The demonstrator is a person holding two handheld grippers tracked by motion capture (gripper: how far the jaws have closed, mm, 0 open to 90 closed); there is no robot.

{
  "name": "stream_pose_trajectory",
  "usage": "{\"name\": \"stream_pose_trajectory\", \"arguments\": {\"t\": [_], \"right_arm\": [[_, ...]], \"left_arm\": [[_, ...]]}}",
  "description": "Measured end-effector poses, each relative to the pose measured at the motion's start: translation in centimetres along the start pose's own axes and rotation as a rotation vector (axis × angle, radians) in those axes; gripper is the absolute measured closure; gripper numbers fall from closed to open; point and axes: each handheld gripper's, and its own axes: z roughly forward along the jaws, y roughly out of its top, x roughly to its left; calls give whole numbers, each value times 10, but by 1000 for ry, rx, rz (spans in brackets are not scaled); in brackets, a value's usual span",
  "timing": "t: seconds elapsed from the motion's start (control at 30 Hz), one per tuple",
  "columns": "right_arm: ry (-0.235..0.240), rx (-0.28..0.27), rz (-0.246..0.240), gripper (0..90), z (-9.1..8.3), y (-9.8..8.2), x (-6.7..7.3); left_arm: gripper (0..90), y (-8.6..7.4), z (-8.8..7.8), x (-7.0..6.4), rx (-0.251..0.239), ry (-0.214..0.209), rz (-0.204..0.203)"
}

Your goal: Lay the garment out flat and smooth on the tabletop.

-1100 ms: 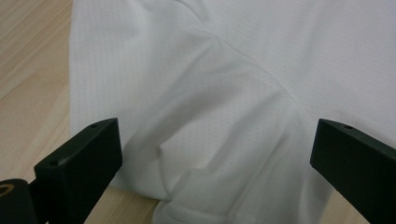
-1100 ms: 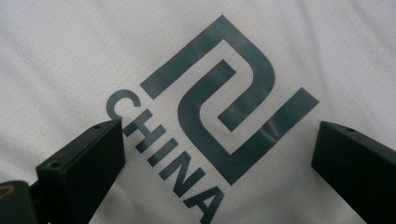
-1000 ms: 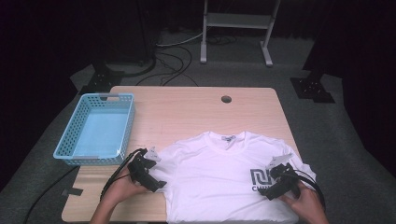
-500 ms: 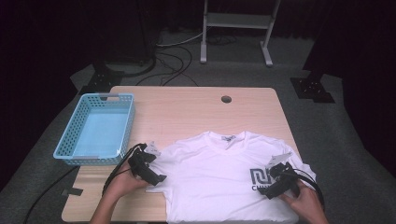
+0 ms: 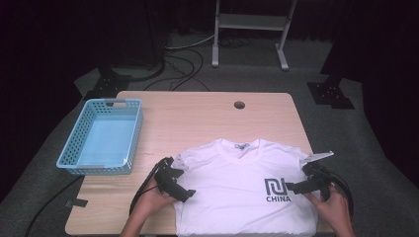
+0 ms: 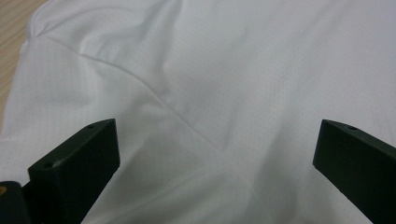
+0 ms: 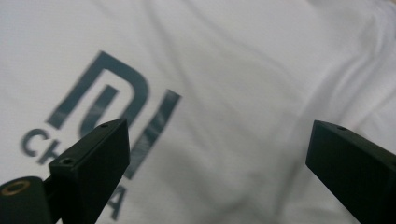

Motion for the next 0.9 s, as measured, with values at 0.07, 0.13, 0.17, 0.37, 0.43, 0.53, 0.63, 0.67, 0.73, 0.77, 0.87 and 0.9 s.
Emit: {"name": "stream_pose_trajectory", "arguments": {"t": [0.07, 0.13, 0.17, 0.37, 0.43, 0.53, 0.63, 0.67, 0.73, 0.77, 0.87, 0.9], "right_arm": [[-45, 10, 37, 60, 3, -2, -6], [-70, 8, 58, 60, 3, -4, -8], [-80, 6, 67, 60, 3, -4, -8], [-111, 4, 81, 60, 3, -5, -4], [-116, 10, 80, 60, 4, -5, -2], [-117, 18, 88, 60, 6, -7, 0], [-116, 30, 101, 60, 10, -9, 2], [-113, 34, 106, 53, 12, -10, 2], [-102, 20, 129, 45, 14, -11, 1], [-103, 17, 134, 39, 14, -11, 2], [-111, 8, 140, 21, 15, -12, 3], [-113, 7, 144, 11, 16, -12, 3]], "left_arm": [[0, 4, 4, -6, -2, 11, 7], [0, 5, 7, -8, -11, 11, 0], [0, 6, 9, -9, -14, 13, -7], [34, 7, 15, -18, -3, 59, -15], [44, 7, 15, -21, 2, 76, -16], [45, 7, 16, -26, -5, 72, -20], [44, 6, 19, -29, -2, 78, -28], [44, 5, 19, -30, 2, 86, -33], [44, 3, 21, -30, 5, 100, -39], [44, 3, 21, -30, 2, 106, -42], [36, 2, 21, -31, 7, 122, -48], [30, 2, 21, -31, 6, 120, -49]]}}
